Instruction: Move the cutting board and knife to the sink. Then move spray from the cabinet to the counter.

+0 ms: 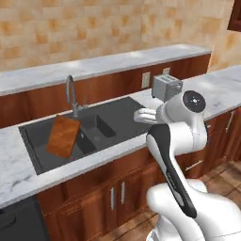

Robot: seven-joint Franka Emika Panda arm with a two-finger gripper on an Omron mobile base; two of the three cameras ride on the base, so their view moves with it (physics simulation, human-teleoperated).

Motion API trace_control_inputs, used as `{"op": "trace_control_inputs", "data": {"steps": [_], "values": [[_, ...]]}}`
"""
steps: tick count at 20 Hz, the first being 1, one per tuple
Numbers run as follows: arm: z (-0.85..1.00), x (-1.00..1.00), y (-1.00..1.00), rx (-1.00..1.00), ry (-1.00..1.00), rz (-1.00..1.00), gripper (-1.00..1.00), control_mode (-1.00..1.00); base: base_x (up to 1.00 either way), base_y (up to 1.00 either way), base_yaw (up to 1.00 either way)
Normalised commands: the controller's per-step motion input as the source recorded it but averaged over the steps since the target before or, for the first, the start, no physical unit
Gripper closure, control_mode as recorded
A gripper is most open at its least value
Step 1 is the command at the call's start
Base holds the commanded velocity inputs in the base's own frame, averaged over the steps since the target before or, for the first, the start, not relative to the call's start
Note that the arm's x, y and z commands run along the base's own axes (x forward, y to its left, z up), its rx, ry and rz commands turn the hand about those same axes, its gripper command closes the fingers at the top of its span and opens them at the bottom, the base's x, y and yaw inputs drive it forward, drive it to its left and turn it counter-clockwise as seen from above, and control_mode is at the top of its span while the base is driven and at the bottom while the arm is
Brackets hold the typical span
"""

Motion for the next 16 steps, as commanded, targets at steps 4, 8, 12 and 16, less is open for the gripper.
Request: {"op": "trace_control_inputs", "data": {"steps": [4,8,12,16], "values": [[0.00,0.00,0.00,0.00,0.00,0.00,-1.00,1.00,0.00,0.00,-1.00],[0.00,0.00,0.00,0.00,0.00,0.00,-1.00,1.00,0.00,0.00,-1.00],[0.00,0.00,0.00,0.00,0.00,0.00,-1.00,1.00,0.00,0.00,-1.00],[0.00,0.00,0.00,0.00,0.00,0.00,-1.00,1.00,0.00,-0.03,-0.98]]}}
